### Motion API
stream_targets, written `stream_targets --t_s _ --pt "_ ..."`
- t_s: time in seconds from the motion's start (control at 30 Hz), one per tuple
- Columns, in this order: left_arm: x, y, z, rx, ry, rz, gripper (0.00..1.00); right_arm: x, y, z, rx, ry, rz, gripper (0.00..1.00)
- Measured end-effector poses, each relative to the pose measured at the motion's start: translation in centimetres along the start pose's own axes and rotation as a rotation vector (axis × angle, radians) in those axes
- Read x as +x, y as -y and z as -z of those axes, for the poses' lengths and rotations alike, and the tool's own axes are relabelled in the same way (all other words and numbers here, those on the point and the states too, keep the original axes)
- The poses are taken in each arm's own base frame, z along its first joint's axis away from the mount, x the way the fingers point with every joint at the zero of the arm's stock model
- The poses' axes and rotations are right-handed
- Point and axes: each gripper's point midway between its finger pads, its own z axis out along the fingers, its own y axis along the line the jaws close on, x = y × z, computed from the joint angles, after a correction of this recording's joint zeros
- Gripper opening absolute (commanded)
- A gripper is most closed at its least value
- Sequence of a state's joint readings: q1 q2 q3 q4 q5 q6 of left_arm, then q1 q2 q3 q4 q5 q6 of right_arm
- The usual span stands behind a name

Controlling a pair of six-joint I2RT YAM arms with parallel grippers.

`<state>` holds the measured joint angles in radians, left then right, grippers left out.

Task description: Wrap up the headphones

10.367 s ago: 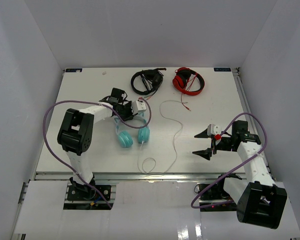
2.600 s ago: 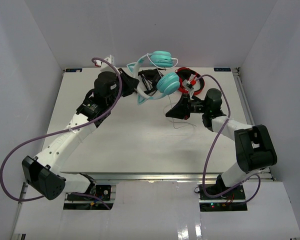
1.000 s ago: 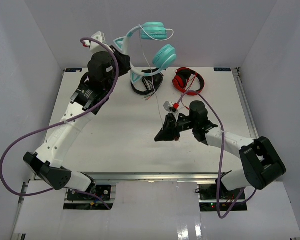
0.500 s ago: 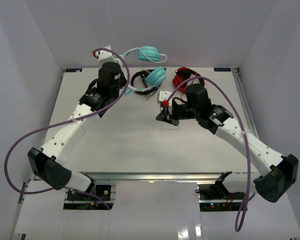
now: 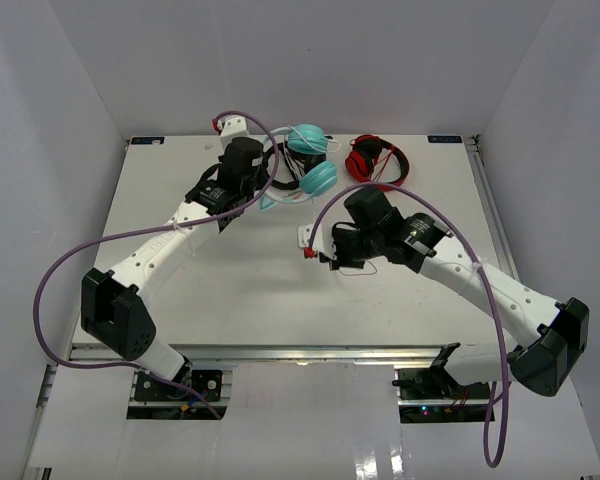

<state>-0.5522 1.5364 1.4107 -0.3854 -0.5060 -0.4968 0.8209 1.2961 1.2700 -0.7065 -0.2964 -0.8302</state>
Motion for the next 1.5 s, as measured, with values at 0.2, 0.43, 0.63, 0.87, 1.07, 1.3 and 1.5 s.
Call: stream_targets --t_s 0.2,0.43,0.63,0.87,1.07,1.3,1.5 --pt "-1.6 1.2 0.1 0.043 0.037 0.008 0.00 2.3 0.1 0.4 0.021 -0.128 0.080 0.08" --pt "4.0 1.0 -2.2 0.061 -0.080 -0.061 0.00 0.8 6.6 3.8 0.264 -0.208 0.174 0.08" --pt "12.0 0.1 -3.9 0.081 -0.277 -0.168 0.00 1.2 8.8 4.7 0.351 -0.271 0.206 0.08" --pt "15.5 1.6 -2.9 0.219 -0.359 -0.242 0.00 3.3 10.0 4.7 0.416 -0.362 0.244 0.08" --pt "17.1 2.2 0.1 0.382 -0.397 -0.300 0.00 6.7 10.6 4.5 0.433 -0.427 0.229 0.08" --pt "15.1 4.4 4.9 0.600 -0.335 -0.310 0.00 7.4 11.6 4.6 0.424 -0.301 0.125 0.08" --pt "12.9 5.4 7.9 0.707 -0.276 -0.286 0.00 7.1 11.1 3.9 0.361 -0.150 0.006 0.08"
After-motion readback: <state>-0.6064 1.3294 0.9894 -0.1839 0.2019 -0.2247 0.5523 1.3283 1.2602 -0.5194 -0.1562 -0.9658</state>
